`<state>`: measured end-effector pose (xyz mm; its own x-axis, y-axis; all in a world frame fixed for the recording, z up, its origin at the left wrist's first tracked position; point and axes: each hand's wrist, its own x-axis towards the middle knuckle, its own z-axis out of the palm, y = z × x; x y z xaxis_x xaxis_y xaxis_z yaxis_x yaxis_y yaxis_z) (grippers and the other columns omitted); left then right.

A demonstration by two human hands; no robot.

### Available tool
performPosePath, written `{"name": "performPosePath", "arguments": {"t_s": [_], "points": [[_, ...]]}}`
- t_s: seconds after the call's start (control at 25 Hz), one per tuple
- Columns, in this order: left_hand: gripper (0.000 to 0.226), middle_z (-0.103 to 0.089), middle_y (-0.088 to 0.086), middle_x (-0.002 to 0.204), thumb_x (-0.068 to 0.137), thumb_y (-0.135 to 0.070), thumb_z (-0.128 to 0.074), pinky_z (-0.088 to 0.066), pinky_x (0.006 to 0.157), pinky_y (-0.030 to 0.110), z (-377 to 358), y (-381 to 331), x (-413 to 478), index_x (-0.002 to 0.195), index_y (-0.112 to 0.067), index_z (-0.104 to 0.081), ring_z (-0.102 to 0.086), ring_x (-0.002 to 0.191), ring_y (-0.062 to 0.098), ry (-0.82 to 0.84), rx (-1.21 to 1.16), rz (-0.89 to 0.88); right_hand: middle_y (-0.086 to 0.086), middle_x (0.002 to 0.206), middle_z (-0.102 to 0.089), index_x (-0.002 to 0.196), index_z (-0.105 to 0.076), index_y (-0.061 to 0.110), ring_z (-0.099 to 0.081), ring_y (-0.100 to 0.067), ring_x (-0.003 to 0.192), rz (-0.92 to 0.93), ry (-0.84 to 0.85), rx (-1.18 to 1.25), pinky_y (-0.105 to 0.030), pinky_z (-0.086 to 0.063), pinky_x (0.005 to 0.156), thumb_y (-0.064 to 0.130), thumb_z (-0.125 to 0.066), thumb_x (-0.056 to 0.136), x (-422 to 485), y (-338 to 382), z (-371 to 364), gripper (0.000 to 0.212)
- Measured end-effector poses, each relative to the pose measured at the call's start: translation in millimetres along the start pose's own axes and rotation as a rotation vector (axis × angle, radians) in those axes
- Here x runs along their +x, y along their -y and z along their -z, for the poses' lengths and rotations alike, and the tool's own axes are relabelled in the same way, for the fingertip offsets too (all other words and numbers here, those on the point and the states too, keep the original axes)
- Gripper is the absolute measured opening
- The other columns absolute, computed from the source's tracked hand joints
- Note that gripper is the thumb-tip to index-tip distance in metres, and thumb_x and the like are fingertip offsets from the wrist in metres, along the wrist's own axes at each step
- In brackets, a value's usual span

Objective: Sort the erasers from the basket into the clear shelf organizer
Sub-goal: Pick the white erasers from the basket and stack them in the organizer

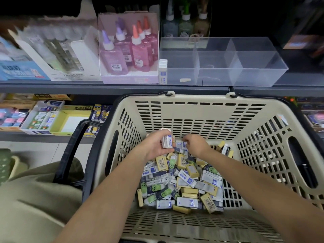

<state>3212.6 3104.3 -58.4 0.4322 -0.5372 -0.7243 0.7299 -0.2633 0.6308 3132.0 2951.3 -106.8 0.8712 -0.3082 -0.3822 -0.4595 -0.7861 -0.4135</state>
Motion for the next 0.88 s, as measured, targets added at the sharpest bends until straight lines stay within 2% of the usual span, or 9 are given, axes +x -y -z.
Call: {"name": "performPosePath", "arguments": {"t_s": [0.08, 0.24, 0.36, 0.44, 0.52, 0.6, 0.72, 0.8, 0.88], "points": [[0.013, -0.063, 0.009, 0.090, 0.090, -0.019, -0.054, -0.055, 0.061, 0.029, -1.8, -0.2, 2.0, 0.098, -0.008, -0.056, -0.063, 0.076, 0.018, -0.021, 0.010, 0.006, -0.014, 0.125, -0.057, 0.123, -0.057, 0.006, -0.055, -0.028, 0.112, -0.012, -0.036, -0.041, -0.034, -0.046, 0.091, 0.006, -0.050, 0.091, 2.2, -0.9, -6.6, 0.033], [0.007, -0.062, 0.007, 0.080, 0.090, -0.015, -0.055, -0.055, 0.063, 0.029, -0.6, -2.9, 5.3, 0.094, -0.009, -0.055, -0.062, 0.069, 0.016, -0.058, 0.003, -0.011, -0.012, 0.118, -0.052, 0.116, -0.059, 0.008, -0.054, -0.028, 0.105, -0.081, 0.023, -0.090, -0.031, -0.044, 0.085, 0.019, -0.060, 0.090, -3.7, -7.0, -8.5, 0.029], [0.013, -0.060, 0.005, 0.078, 0.086, -0.011, -0.062, -0.053, 0.061, 0.028, -1.9, -5.1, 7.0, 0.096, -0.009, -0.055, -0.059, 0.068, 0.014, -0.112, 0.073, -0.025, 0.001, 0.083, -0.054, 0.093, -0.056, 0.015, -0.053, -0.021, 0.082, -0.099, 0.075, 0.070, -0.024, -0.038, 0.061, 0.020, -0.066, 0.085, -8.9, -9.4, 15.4, 0.014], [0.010, -0.056, 0.004, 0.074, 0.084, -0.009, -0.064, -0.051, 0.055, 0.024, -6.6, -5.5, 6.8, 0.090, -0.009, -0.056, -0.055, 0.063, 0.013, -0.164, 0.205, -0.054, 0.004, 0.071, -0.052, 0.079, -0.052, 0.018, -0.051, -0.017, 0.070, -0.137, 0.055, 0.238, -0.021, -0.036, 0.053, 0.017, -0.068, 0.083, -14.4, -9.0, 36.6, 0.017], [0.006, -0.053, 0.003, 0.069, 0.085, -0.012, -0.063, -0.046, 0.051, 0.024, -13.6, -8.2, 6.8, 0.085, -0.012, -0.058, -0.051, 0.058, 0.012, -0.206, 0.311, -0.123, -0.003, 0.073, -0.061, 0.076, -0.053, 0.016, -0.056, -0.015, 0.066, -0.201, 0.051, 0.480, -0.023, -0.046, 0.057, 0.013, -0.067, 0.084, -23.1, -5.5, 52.8, 0.016], [0.007, -0.053, 0.002, 0.067, 0.087, -0.020, -0.063, -0.042, 0.053, 0.025, -20.3, -13.1, 5.3, 0.085, -0.014, -0.059, -0.048, 0.057, 0.013, -0.210, 0.362, -0.202, -0.011, 0.080, -0.067, 0.081, -0.055, 0.011, -0.063, -0.018, 0.069, -0.246, 0.064, 0.771, -0.029, -0.054, 0.068, 0.007, -0.064, 0.085, -32.6, 0.1, 61.4, 0.011], [0.007, -0.056, 0.001, 0.069, 0.087, -0.023, -0.064, -0.041, 0.051, 0.024, -30.8, -22.2, -5.2, 0.085, -0.017, -0.060, -0.047, 0.054, 0.011, -0.139, 0.325, -0.275, -0.013, 0.086, -0.068, 0.090, -0.055, 0.006, -0.069, -0.017, 0.073, -0.241, 0.062, 1.069, -0.022, -0.058, 0.067, 0.002, -0.064, 0.084, -44.2, 8.1, 76.0, 0.011], [0.007, -0.058, 0.000, 0.071, 0.086, -0.017, -0.065, -0.041, 0.045, 0.021, -36.7, -27.9, -13.1, 0.086, -0.018, -0.059, -0.049, 0.050, 0.007, -0.102, 0.257, -0.309, -0.011, 0.086, -0.069, 0.089, -0.055, 0.007, -0.070, -0.015, 0.074, -0.199, 0.084, 1.120, -0.020, -0.058, 0.067, 0.003, -0.065, 0.083, -49.2, 13.7, 85.8, 0.013], [0.009, -0.059, -0.001, 0.071, 0.085, -0.015, -0.066, -0.042, 0.046, 0.022, -38.7, -33.1, -20.4, 0.084, -0.019, -0.058, -0.051, 0.051, 0.007, -0.127, 0.304, -0.369, -0.005, 0.085, -0.070, 0.088, -0.057, 0.011, -0.069, -0.012, 0.075, -0.139, 0.105, 0.951, -0.021, -0.057, 0.069, 0.008, -0.068, 0.082, -52.2, 20.2, 94.4, 0.013]]}}
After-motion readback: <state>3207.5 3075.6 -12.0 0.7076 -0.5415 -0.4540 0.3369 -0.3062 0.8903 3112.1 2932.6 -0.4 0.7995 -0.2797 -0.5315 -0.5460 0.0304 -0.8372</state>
